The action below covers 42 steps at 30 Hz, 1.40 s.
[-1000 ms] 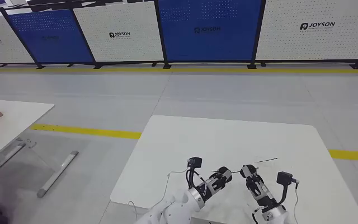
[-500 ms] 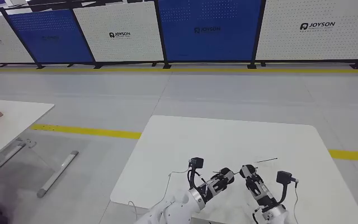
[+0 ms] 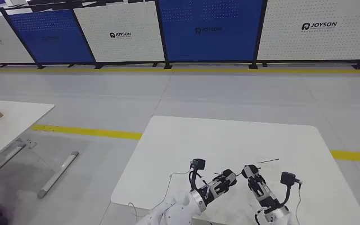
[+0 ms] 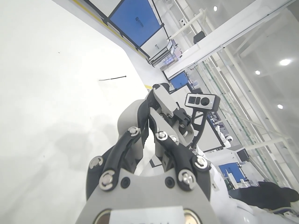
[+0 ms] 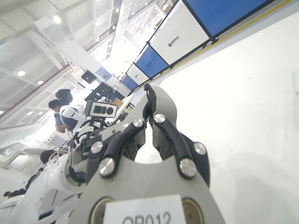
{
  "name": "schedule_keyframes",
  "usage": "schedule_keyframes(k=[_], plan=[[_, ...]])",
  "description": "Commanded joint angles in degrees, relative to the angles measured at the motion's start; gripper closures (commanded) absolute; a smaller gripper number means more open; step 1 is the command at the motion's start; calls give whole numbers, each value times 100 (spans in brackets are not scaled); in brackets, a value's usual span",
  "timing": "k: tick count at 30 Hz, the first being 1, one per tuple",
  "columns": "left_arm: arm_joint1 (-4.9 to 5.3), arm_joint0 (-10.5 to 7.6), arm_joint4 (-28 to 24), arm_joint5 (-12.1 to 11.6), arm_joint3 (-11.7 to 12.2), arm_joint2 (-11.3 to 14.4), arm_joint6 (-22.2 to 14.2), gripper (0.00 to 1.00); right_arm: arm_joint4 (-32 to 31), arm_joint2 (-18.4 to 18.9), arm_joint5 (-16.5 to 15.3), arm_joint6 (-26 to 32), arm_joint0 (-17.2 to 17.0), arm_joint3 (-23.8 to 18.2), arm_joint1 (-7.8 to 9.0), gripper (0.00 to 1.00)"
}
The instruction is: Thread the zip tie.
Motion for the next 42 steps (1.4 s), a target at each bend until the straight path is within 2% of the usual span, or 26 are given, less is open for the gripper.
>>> schedule_keyframes(k=[1,5,11,15,16,17,18,21,24,29,33,38,42], plan=[[-2,-6,6,14,4,10,3,100,-9,5,0,4,-10,-15,9,100],[-3,-18,7,2,-2,30,-14,100,-27,-10,0,25,-18,-29,23,100],[6,-1,-96,-181,-48,18,-50,100,-100,-51,0,115,33,52,27,100],[13,0,-93,-166,-49,0,-58,100,16,-56,0,196,45,29,31,100],[13,-3,-94,-150,-47,-1,-57,100,48,-47,0,203,42,23,33,97],[13,-8,-96,-134,-43,-3,-53,100,70,-36,0,211,40,18,36,78],[12,-15,-99,-114,-36,-3,-45,100,105,-21,0,205,33,9,38,65],[7,-37,-111,-53,-12,-3,-17,100,149,5,0,183,13,-23,47,53],[-4,-63,-146,37,16,8,23,100,177,22,0,139,-15,-53,55,52],[-22,-125,-258,183,60,8,44,100,178,41,0,91,-45,-77,71,56],[-35,-165,-340,243,92,3,81,100,197,45,0,76,-51,-70,82,69],[-52,-189,-433,309,112,-14,180,100,144,28,0,49,-50,-41,94,69],[-58,-204,-448,322,126,-11,187,100,123,15,0,33,-48,-40,104,76]])
